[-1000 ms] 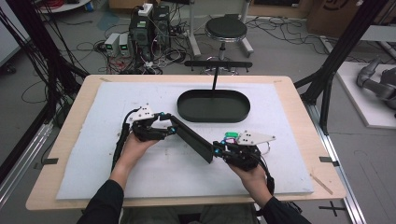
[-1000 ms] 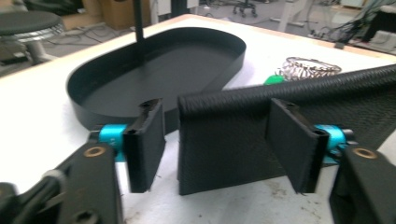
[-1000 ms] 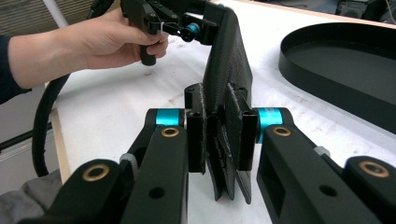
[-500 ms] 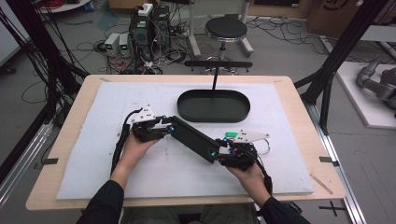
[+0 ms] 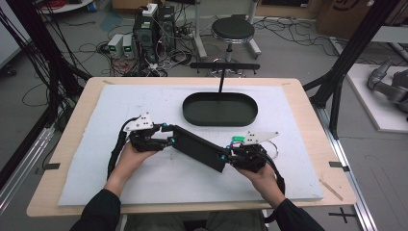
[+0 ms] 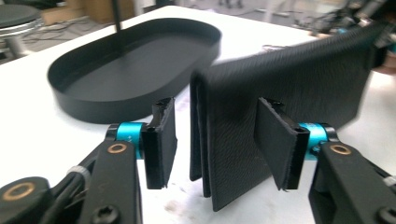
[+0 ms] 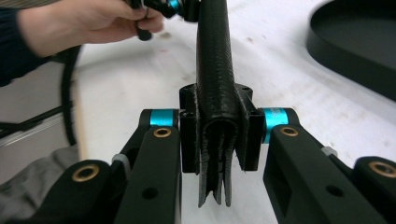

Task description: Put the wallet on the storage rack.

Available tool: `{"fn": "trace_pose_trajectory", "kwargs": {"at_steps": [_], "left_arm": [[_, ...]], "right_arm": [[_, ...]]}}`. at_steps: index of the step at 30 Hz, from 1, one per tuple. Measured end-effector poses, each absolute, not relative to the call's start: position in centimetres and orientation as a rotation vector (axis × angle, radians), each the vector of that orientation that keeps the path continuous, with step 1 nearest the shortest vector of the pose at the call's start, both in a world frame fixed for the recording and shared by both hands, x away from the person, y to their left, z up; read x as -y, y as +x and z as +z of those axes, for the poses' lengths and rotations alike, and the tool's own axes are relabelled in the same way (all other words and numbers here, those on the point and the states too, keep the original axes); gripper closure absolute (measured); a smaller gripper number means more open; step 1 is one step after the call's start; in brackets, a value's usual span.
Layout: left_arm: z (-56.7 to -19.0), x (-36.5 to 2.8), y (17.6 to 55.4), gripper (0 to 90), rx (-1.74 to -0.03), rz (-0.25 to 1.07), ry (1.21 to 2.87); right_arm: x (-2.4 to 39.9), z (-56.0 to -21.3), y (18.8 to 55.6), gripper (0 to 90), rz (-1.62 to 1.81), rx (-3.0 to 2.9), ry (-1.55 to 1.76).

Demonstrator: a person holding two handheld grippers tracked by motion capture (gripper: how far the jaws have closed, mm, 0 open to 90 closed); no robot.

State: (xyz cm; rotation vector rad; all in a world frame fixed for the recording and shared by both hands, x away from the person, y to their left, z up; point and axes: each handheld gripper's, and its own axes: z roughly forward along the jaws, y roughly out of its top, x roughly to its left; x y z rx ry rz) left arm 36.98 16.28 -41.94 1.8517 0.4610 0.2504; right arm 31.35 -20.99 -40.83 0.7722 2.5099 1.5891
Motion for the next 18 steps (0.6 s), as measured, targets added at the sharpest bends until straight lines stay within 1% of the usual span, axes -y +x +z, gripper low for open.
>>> {"fn": "trace_pose_trajectory", "kwargs": {"at_steps": [3, 4, 6, 10, 12, 14, 18], "left_arm": [[-41.4, -16.5, 36.2, 41.3, -0.431, 0.197, 1.866], [-41.4, -16.5, 36.2, 40.7, -0.431, 0.197, 1.866], [-40.8, -16.5, 35.4, 39.6, -0.382, 0.138, 1.86], [-40.4, -16.0, 34.3, 38.6, -0.325, 0.124, 1.887], [-40.3, -15.5, 33.6, 38.0, -0.287, 0.083, 1.885], [-40.3, -15.3, 33.4, 39.0, -0.279, 0.077, 1.881], [-40.3, -14.7, 32.4, 47.3, -0.239, 0.058, 1.862]], "right_arm": [[21.4, -40.1, 31.2, 75.5, 1.625, -2.535, 0.677], [21.6, -39.9, 31.2, 75.4, 1.645, -2.545, 0.655], [21.8, -39.7, 31.2, 75.5, 1.669, -2.559, 0.631], [21.8, -39.4, 31.2, 75.4, 1.686, -2.605, 0.526], [21.8, -39.0, 31.0, 75.4, 1.711, -2.638, 0.447], [21.7, -38.7, 31.0, 75.4, 1.696, -2.657, 0.402], [21.9, -38.3, 31.0, 75.3, 1.706, -2.674, 0.375]]}}
